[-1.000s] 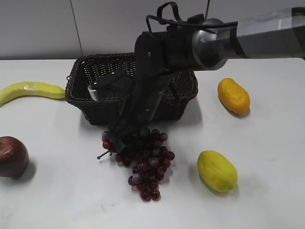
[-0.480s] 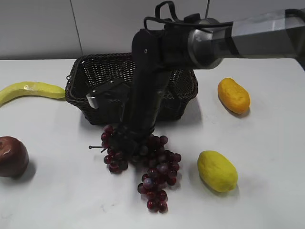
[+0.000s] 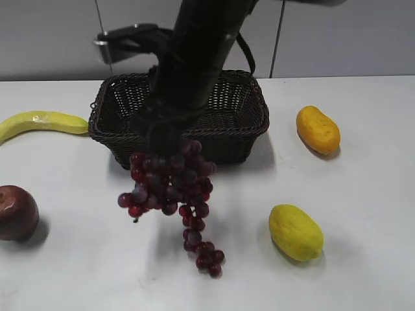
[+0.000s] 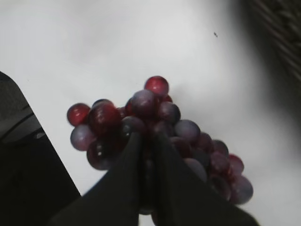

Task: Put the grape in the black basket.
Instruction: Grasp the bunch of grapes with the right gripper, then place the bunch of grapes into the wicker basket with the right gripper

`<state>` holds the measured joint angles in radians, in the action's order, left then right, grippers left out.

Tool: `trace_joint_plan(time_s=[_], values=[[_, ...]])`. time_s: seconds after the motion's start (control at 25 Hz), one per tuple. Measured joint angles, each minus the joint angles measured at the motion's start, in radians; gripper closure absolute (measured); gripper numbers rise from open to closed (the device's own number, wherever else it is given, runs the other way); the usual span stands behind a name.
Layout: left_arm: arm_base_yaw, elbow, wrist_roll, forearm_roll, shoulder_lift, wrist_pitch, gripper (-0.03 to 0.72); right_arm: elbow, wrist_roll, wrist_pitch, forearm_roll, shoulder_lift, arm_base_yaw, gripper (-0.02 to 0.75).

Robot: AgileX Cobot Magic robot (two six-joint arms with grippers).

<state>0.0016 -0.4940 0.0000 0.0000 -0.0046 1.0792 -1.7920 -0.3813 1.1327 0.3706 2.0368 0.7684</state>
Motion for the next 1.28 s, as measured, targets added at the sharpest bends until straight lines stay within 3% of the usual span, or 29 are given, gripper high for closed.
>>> trace_joint_plan(time_s=[0.32, 0.6, 0.88, 1.28], values=[[0.000, 0.000, 0.000, 0.000, 0.000, 0.000, 0.199, -0.223, 0.000, 0.006, -0.003, -0.039, -0.003, 0.712], [0.000, 0.000, 0.000, 0.000, 0.000, 0.000, 0.199, -0.377, 0.003, -0.146, -0.031, -0.039, -0.048, 0.712], [0.000, 0.000, 0.000, 0.000, 0.000, 0.000, 0.199, -0.389, 0.004, -0.317, -0.035, -0.039, -0.124, 0.712], [0.000, 0.000, 0.000, 0.000, 0.000, 0.000, 0.199, -0.365, 0.004, -0.333, -0.062, 0.070, -0.161, 0.713]])
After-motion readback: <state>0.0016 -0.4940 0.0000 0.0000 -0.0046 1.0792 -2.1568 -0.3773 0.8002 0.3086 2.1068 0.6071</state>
